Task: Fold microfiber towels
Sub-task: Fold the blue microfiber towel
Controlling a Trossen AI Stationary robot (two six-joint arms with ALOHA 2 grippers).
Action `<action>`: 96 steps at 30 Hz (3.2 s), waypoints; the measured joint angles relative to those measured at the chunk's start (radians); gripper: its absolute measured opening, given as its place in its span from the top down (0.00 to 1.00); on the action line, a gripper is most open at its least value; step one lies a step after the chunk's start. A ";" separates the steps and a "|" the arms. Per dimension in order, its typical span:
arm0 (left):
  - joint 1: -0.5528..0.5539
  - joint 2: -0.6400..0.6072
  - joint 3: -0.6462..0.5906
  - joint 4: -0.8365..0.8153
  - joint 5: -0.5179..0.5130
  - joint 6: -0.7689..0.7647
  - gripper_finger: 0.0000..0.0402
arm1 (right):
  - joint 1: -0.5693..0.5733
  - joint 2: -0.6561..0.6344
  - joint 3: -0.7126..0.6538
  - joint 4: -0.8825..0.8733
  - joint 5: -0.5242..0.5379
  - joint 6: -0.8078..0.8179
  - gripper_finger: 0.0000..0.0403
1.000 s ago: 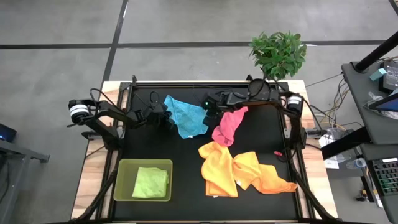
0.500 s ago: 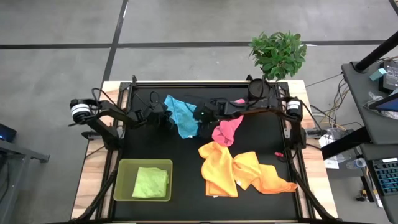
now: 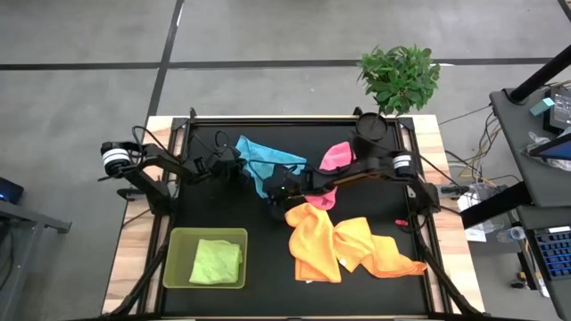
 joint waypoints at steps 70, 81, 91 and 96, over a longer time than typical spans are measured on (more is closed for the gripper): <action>-0.001 -0.004 -0.002 -0.009 -0.033 -0.033 0.92 | -0.262 -0.116 -0.008 -0.483 0.322 0.089 0.87; 0.000 -0.135 -0.004 -0.019 0.027 -0.025 0.92 | -0.266 -0.204 -0.008 -0.594 0.322 0.043 0.71; 0.002 -0.181 0.014 0.024 0.006 0.052 0.92 | -0.254 -0.210 -0.101 -0.255 -0.144 0.027 0.88; 0.004 -0.066 0.062 0.025 -0.005 0.055 0.92 | -0.230 -0.148 -0.133 -0.187 -0.157 0.074 0.97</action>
